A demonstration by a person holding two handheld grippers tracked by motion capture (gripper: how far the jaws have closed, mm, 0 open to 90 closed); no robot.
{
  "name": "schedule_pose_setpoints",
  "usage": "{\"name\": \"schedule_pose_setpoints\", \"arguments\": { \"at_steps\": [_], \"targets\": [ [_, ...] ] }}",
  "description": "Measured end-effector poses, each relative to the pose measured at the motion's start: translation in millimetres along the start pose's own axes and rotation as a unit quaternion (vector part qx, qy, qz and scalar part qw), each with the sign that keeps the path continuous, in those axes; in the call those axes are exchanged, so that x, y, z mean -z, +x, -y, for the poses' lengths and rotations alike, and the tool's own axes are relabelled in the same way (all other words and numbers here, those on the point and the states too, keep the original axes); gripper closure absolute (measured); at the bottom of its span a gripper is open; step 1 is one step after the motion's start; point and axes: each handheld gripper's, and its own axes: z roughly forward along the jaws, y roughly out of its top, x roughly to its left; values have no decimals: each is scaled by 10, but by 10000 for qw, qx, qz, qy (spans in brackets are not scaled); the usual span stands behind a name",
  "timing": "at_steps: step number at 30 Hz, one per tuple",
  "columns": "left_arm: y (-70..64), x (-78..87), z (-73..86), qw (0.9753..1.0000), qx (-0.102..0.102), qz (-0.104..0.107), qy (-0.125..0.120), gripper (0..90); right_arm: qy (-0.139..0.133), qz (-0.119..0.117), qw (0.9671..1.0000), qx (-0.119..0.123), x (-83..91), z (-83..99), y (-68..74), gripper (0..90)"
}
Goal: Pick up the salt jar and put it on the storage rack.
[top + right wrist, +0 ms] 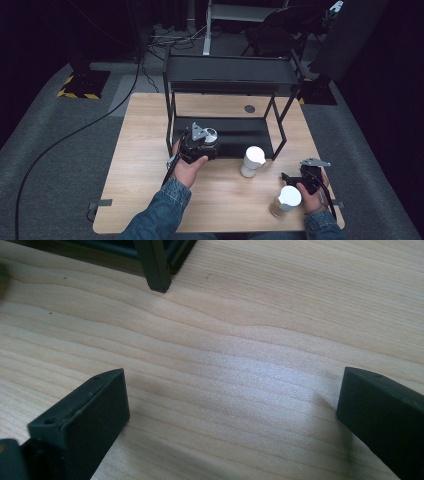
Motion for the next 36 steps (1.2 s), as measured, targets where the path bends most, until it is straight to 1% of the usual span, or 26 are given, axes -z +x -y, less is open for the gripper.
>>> {"name": "schedule_pose_setpoints", "arguments": {
  "at_steps": [3, 7, 12, 15, 19, 24, 32, 36],
  "targets": [
    [22, -53, 8, 10000, 34, -47, 13, 300, -1, -1, 10000, 1, 0, 0, 0, 0],
    [32, -97, 16, 9999, 8, -118, 32, 300, -1, 0, 10000, 1, 0, 0, 0, 0],
    [37, -145, 25, 9999, 19, -150, 36, 300, -1, 0, 10000, 1, 0, 0, 0, 0],
    [50, -177, 37, 9998, -35, -195, 76, 300, -1, 0, 10000, 2, 0, 0, 0, 0],
    [76, -218, 56, 9997, -32, -230, 81, 300, -1, 0, 10000, 2, 0, 0, 0, 0],
    [96, -244, 75, 9997, 39, -244, 77, 300, -1, 0, 10000, 2, 0, 0, 0, 0],
    [139, -307, 128, 9995, 64, -249, 181, 300, -1, 0, 10000, 2, 0, 0, 0, 0],
    [149, -340, 158, 9995, 93, -218, 228, 301, -1, 0, 10000, 2, 0, 0, 0, 0]
  ]
}}
